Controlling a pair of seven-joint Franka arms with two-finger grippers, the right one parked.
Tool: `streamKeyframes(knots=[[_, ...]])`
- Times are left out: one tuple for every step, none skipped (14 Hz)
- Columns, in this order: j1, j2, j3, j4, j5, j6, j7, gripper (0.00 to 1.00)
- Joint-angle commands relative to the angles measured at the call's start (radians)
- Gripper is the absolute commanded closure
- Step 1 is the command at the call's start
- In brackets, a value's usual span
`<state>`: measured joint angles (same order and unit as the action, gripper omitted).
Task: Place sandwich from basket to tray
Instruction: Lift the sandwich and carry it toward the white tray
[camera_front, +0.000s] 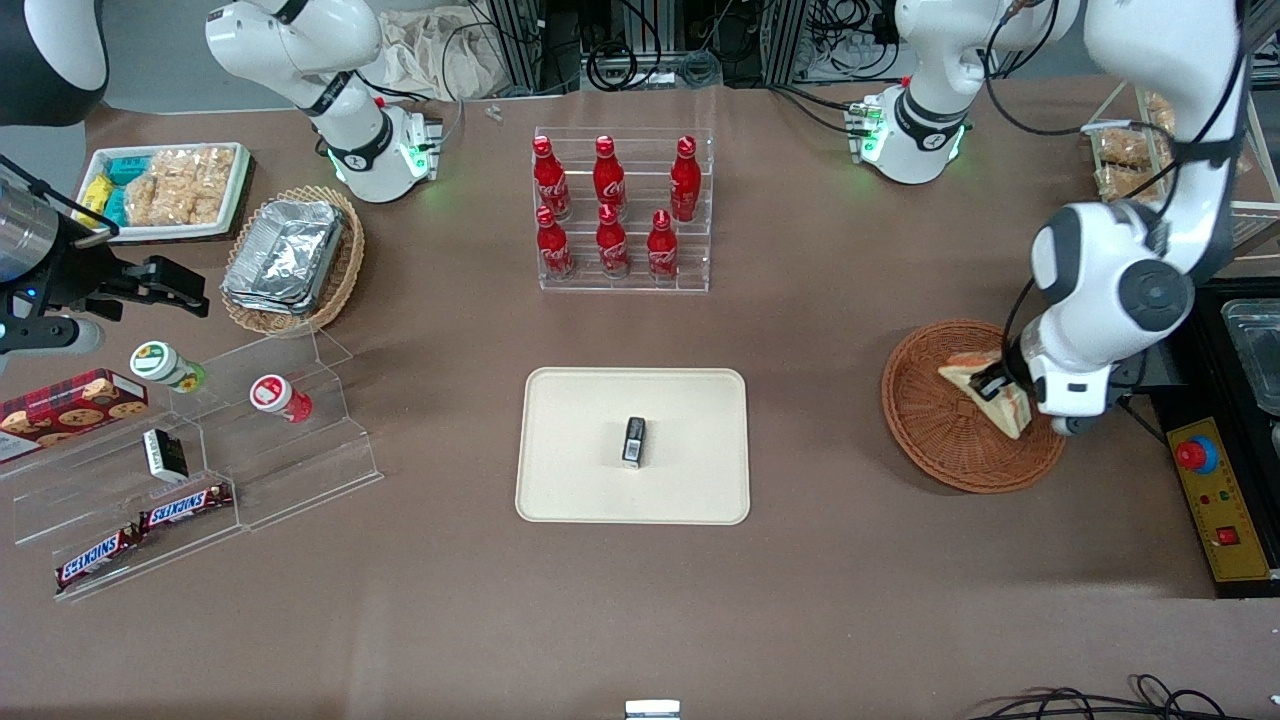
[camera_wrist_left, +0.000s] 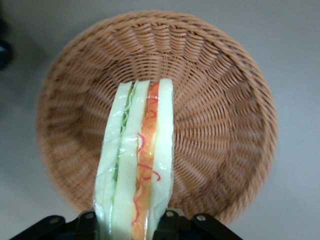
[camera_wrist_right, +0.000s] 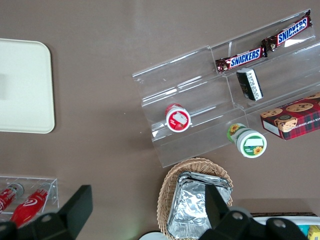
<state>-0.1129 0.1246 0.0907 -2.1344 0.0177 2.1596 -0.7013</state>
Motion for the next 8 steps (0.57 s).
streamKeyframes(knots=[[-0.016, -0.071, -0.008, 0.123, -0.005, -0.227, 0.078, 1.0], [-0.018, -0.069, -0.035, 0.181, -0.016, -0.303, 0.113, 1.0], [-0.018, -0.065, -0.081, 0.235, -0.048, -0.358, 0.143, 1.0], [-0.018, -0.056, -0.122, 0.27, -0.07, -0.381, 0.167, 1.0], [-0.018, -0.054, -0.168, 0.278, -0.074, -0.376, 0.201, 1.0], [-0.019, -0.037, -0.219, 0.286, -0.073, -0.368, 0.242, 1.0], [-0.019, -0.005, -0.283, 0.31, -0.071, -0.35, 0.261, 1.0], [-0.019, 0.028, -0.346, 0.33, -0.068, -0.327, 0.252, 1.0]])
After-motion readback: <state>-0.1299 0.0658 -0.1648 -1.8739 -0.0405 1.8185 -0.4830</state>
